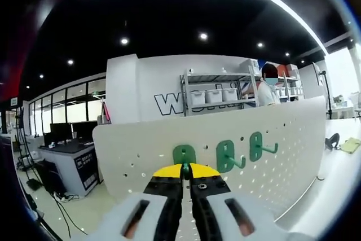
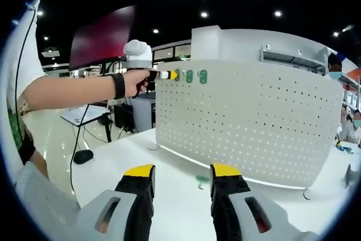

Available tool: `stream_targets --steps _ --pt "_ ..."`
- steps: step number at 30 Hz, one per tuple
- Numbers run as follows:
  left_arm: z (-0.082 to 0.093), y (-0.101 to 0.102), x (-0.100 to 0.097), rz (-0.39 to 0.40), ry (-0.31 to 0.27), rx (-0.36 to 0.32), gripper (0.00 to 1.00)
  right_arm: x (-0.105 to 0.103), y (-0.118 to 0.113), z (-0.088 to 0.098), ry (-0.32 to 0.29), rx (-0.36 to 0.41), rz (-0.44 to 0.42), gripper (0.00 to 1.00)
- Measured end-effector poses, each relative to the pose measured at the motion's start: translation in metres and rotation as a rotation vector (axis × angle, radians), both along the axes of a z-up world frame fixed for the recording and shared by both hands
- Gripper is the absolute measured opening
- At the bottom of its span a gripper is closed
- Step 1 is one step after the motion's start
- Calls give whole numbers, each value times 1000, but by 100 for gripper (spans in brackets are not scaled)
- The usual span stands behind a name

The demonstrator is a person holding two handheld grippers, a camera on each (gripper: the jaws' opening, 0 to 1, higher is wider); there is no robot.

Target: Insert the hook assembly into the mounting plate slot until the hook locks in place.

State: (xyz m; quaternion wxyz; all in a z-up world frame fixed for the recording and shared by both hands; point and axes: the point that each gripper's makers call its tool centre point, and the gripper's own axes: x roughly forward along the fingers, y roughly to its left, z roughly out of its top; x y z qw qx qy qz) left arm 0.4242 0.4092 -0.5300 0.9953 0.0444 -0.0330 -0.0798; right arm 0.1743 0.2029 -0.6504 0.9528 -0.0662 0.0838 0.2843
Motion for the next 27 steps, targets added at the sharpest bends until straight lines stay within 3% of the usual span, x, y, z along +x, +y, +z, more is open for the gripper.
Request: stream_targets --steps 12,27 --pt "5 -2 2 -13 0 -38 7 0 -2 2 -2 3 -4 38" --pt "10 -4 5 -45 -10 -24 11 1 -2 2 -5 18 -7 38"
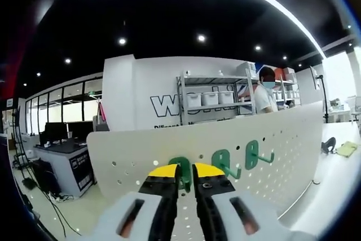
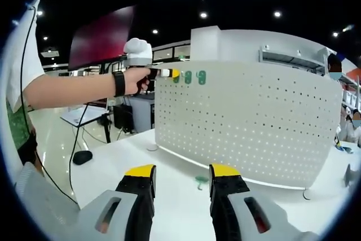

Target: Insert the hook assembly into the mounting plate slot until the hook locks in place.

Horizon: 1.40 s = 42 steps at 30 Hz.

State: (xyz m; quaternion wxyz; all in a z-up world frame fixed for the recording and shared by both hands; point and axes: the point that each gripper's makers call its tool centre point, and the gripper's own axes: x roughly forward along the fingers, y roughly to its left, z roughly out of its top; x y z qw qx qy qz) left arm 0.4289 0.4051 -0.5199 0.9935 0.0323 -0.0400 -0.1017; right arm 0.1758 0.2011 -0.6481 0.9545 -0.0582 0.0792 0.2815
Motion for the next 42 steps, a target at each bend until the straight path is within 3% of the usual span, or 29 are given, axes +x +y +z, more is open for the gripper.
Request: stream_targets --steps 11,23,29,36,42 --pt "8 1 -25 -30 -32 26 17 2 2 -2 2 10 15 38" --pt "3 -6 -57 -65 -10 65 20 0 3 -4 4 32 31 37" --pt "-9 -17 -77 -90 -7 66 21 -1 3 -5 4 43 39 37" --pt "-38 -32 -100 -143 48 45 22 -5 1 -9 10 55 40 37" --pt "-59 -50 -120 -194 94 64 22 -7 -1 -9 7 63 50 36"
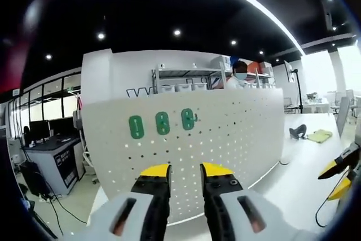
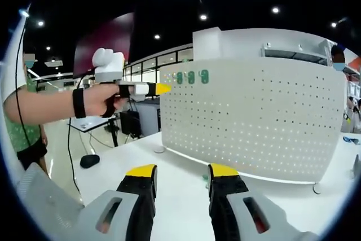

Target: Insert the hook assembly into the mounting plate slot until the hook locks in place.

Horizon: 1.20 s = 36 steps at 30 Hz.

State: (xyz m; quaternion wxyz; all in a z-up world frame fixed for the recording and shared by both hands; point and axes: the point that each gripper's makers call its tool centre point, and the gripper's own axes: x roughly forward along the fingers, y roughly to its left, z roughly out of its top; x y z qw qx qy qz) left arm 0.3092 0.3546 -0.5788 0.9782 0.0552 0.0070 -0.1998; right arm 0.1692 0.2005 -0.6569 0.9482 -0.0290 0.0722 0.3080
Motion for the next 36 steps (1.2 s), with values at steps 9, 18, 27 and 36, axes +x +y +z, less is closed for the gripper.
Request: stream_targets --steps 9,18,27,36 --pt "-34 -22 -25 -40 88 36 23 -6 -5 -3 7 22 34 36" --pt "-57 -39 -45 -83 144 57 26 -8 -15 -5 14 33 55 37" --pt "-70 -56 -49 -117 169 99 27 -14 -35 -3 9 42 44 37" --pt "-94 -75 -50 -180 210 137 27 -20 -50 -6 14 63 17 37"
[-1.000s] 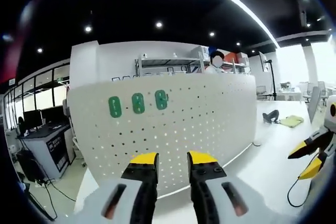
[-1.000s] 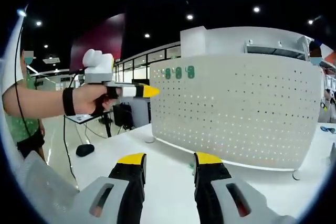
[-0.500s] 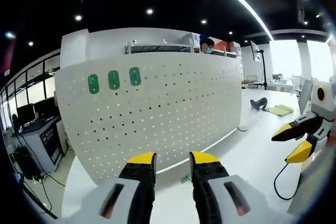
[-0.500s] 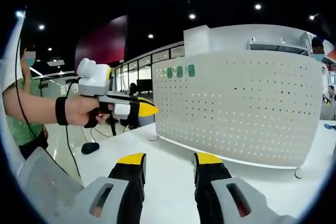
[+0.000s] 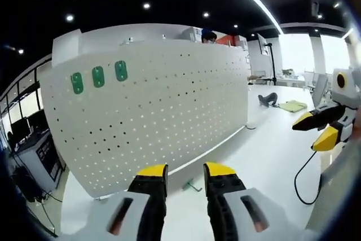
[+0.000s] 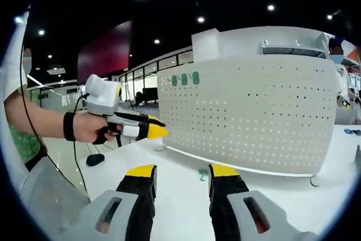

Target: Insert the hook assembly into the mounting plate slot until the hook locks in place.

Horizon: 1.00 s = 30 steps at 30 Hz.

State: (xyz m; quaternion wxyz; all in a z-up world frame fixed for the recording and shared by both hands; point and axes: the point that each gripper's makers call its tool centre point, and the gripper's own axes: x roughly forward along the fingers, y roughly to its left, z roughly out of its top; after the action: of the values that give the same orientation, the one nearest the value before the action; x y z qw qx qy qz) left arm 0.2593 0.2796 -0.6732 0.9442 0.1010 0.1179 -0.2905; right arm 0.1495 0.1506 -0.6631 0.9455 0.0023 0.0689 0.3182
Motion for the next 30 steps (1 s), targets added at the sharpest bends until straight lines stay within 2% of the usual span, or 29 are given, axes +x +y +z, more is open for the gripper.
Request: stream_targets --steps 9,19,30 --pt "-31 -8 1 -54 64 58 27 -1 -4 -9 30 8 -8 39" --pt "-64 -12 13 -114 138 141 27 1 -9 -19 51 27 -27 39" --pt "-83 -20 31 -142 187 157 27 1 -9 -24 66 37 -38 39"
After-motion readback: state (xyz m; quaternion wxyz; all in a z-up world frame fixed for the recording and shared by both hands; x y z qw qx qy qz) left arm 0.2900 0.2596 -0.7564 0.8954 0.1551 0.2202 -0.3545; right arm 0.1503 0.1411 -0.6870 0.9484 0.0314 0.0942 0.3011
